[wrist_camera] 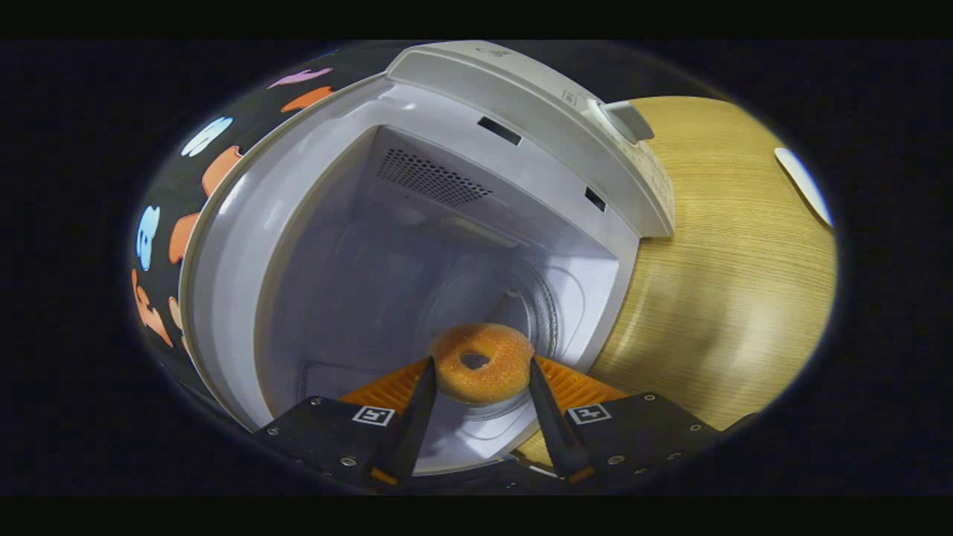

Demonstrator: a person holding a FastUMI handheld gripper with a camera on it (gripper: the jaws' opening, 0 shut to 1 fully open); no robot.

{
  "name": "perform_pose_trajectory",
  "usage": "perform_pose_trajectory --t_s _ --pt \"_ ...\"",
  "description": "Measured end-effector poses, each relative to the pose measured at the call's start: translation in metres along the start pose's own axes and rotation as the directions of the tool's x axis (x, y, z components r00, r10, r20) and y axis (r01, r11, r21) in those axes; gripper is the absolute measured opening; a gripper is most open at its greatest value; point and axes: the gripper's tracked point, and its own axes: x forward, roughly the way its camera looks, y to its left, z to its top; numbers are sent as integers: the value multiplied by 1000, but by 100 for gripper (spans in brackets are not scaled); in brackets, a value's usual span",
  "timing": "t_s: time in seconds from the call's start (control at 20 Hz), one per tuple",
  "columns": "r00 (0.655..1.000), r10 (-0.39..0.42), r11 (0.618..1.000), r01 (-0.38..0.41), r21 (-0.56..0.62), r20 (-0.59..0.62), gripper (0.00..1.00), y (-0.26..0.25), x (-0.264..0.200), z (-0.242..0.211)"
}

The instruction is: Open the microwave, put the food inside, and close the microwave door.

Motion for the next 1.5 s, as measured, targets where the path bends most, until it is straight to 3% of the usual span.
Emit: perform_pose_trajectory --t_s 0.2,0.5,0.8,1.2,1.5 --pt "1000 3 1000 -3 15 2 73 8 8 -5" --pt "999 39 995 -38 -93 10 88 9 10 -8" --pt "999 34 979 -34 -199 -7 94 1 -6 -4" --pt "993 84 856 -117 -504 -89 94 -22 -81 3" --pt "989 130 773 -149 -616 -76 93 -35 -169 13"
